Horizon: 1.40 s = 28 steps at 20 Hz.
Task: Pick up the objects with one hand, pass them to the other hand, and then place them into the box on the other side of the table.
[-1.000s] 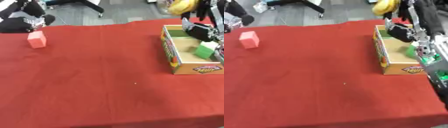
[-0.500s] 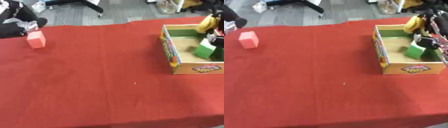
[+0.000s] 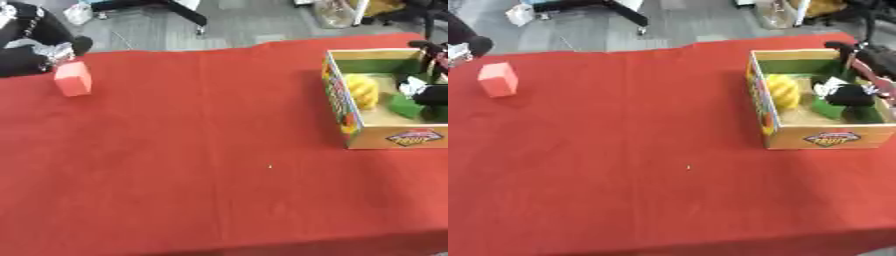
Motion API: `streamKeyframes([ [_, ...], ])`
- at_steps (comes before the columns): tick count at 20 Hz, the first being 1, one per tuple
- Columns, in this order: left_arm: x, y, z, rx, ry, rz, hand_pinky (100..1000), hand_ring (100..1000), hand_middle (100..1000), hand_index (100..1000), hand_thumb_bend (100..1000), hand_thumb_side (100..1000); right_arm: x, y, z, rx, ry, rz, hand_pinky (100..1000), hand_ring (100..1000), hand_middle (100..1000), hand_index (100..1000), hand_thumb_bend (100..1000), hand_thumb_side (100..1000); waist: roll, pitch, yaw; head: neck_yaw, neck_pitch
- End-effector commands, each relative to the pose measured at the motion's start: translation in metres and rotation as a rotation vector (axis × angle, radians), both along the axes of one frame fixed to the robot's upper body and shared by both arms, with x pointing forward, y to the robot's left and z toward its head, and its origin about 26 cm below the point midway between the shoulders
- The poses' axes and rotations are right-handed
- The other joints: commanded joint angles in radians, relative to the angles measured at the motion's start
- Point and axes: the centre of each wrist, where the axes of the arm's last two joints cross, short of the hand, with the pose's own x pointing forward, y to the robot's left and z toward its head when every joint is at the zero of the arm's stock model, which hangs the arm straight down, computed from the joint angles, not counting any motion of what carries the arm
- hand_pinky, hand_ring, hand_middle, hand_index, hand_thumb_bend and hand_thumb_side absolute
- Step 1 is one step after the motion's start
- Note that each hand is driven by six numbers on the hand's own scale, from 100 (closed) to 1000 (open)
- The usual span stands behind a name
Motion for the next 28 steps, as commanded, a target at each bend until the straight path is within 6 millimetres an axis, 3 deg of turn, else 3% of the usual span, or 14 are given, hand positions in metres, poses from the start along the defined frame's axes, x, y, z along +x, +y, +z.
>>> streamKeyframes([
  [1,-0.001,0.008,0.011,0.009,-0.026,0.027,745,612,523,596,498,575,-0.003,-0.007,0.022,-0.039,-0.048,-0.017,692,483,533,991,208,520,-0.001,0.002,-0.001,0.001,-0.002],
  [3,0.0,0.01,0.011,0.011,-0.025,0.034,745,612,524,598,502,575,-0.004,-0.007,0.025,-0.023,-0.073,-0.018,688,473,521,989,174,471,0.0,0.002,-0.001,0.004,-0.002],
  [5,0.0,0.012,0.012,0.021,-0.03,0.048,745,614,527,601,509,571,-0.008,-0.003,0.03,0.021,-0.14,-0.007,680,451,499,976,100,334,0.0,0.003,-0.005,0.008,-0.002],
  [7,0.003,0.015,0.015,0.046,-0.039,0.075,745,618,535,609,529,561,-0.016,0.004,0.036,0.094,-0.233,0.018,677,436,484,964,100,228,0.001,0.004,-0.008,0.01,-0.002],
  [8,0.006,0.018,0.017,0.066,-0.045,0.099,746,622,542,617,541,556,-0.021,0.009,0.039,0.141,-0.282,0.041,679,431,481,956,100,247,0.001,0.004,-0.007,0.014,-0.002],
  [9,0.009,0.023,0.019,0.092,-0.053,0.132,747,625,548,623,548,552,-0.027,0.015,0.042,0.193,-0.337,0.078,680,431,476,953,100,147,0.001,0.003,-0.006,0.02,-0.002],
  [11,0.018,0.033,0.024,0.152,-0.064,0.209,751,643,573,647,581,537,-0.04,0.028,0.048,0.273,-0.426,0.158,681,433,475,949,100,102,0.0,0.002,-0.01,0.031,-0.002],
  [16,0.051,0.06,0.024,0.282,-0.031,0.434,776,692,640,731,685,544,-0.07,0.053,0.055,0.388,-0.549,0.297,678,431,471,946,100,100,-0.007,-0.002,-0.021,0.055,-0.002],
  [17,0.059,0.066,0.02,0.284,-0.026,0.501,797,724,673,764,759,581,-0.075,0.057,0.056,0.409,-0.562,0.314,677,429,469,944,100,100,-0.009,-0.002,-0.023,0.061,-0.002],
  [20,0.081,0.074,-0.002,0.237,-0.023,0.705,813,746,695,781,859,607,-0.085,0.065,0.059,0.451,-0.582,0.345,679,428,469,943,100,107,-0.017,0.002,-0.033,0.068,-0.002],
  [28,0.111,0.067,-0.09,-0.045,0.055,1.043,813,746,692,781,1000,629,-0.091,0.077,0.054,0.508,-0.564,0.393,679,421,465,943,100,136,-0.033,0.018,-0.055,0.095,-0.002],
])
